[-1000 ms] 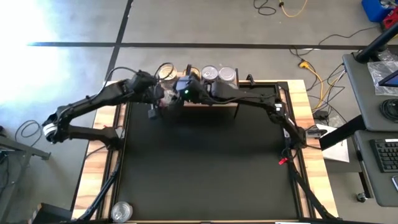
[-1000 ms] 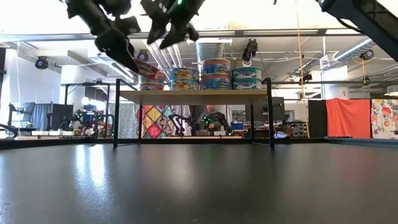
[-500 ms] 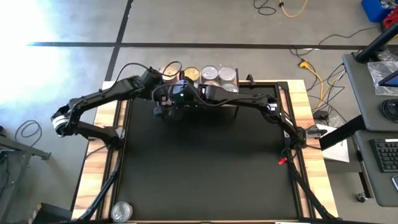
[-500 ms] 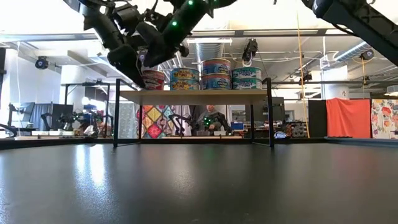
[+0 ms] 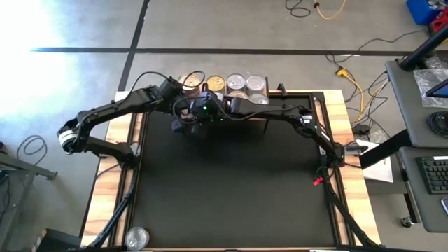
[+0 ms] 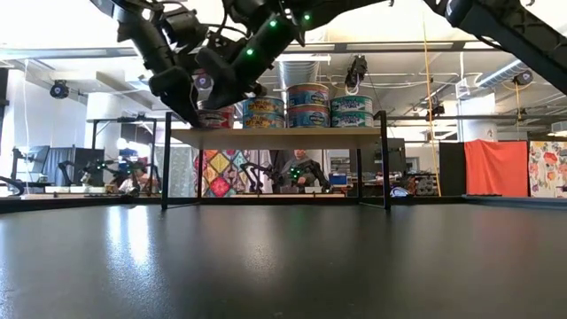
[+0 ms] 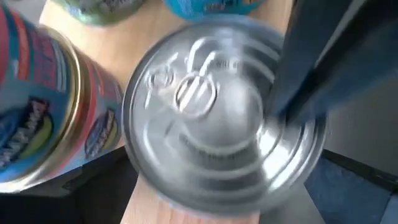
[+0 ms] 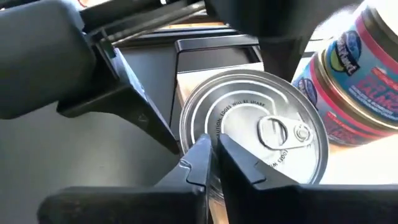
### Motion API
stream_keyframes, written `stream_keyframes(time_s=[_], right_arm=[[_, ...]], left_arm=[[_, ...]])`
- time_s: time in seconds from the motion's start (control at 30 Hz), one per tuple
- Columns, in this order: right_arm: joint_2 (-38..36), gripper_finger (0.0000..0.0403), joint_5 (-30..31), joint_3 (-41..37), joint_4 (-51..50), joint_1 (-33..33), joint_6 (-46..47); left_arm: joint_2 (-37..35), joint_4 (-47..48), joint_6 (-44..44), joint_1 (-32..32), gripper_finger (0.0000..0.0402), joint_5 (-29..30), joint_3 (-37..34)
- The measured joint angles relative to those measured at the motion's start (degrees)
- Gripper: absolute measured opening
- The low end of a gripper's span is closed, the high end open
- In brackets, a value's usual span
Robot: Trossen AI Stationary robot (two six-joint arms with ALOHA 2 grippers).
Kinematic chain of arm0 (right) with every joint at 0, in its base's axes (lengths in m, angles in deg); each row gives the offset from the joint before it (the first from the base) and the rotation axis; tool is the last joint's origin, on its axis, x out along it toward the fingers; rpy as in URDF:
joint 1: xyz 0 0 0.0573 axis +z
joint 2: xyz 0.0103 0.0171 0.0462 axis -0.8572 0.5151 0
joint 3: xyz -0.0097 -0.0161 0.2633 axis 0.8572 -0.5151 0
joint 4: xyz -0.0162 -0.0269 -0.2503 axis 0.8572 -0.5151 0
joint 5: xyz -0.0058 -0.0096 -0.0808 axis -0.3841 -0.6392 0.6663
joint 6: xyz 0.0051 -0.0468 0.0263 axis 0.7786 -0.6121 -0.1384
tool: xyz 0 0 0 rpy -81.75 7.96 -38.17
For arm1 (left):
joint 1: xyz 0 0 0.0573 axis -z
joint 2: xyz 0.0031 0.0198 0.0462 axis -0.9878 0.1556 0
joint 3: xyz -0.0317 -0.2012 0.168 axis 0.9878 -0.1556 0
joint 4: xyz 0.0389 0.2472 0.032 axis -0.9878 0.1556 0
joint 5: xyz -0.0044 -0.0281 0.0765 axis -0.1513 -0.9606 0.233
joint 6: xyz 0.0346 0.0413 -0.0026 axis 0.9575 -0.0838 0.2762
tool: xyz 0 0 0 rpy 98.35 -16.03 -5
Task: Stack canned seafood by type on shelf
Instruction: Put the right red tuna can on the shelf
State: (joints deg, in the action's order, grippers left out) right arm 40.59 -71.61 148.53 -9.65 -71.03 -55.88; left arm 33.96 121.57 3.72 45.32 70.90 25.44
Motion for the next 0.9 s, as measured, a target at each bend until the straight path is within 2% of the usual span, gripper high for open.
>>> stream_keyframes(time_s=[0.17, 0.4, 0.57, 0.77, 0.9], right_arm=[[-0.08, 0.0013, 1.31, -0.57, 0.03, -0.09, 1.03], [-0.03, 0.0012, 3.87, -0.81, 2.56, -0.09, 2.38], [0.16, 0.0013, 4.42, -0.86, 5.27, -0.16, 2.35], [-0.17, 0.0013, 4.51, 0.56, 6.29, -0.04, 2.34], [-2.09, 0.0013, 4.54, 3.76, 6.39, 0.77, 2.75]], left_arm=[[-0.41, 0.33, 0.38, -0.02, 0.0399, 0.72, 0.0], [-1.25, 0.87, 1.04, -0.03, 0.04, 5.59, 0.0], [-4.21, 4.19, -2.46, -0.03, 0.04, 6.82, 0.98], [-11.64, 6.38, -12.18, 1.76, 0.04, 3.09, 1.15], [-18.13, 6.5, -18.96, 6.32, 0.0399, -1.05, 0.42]])
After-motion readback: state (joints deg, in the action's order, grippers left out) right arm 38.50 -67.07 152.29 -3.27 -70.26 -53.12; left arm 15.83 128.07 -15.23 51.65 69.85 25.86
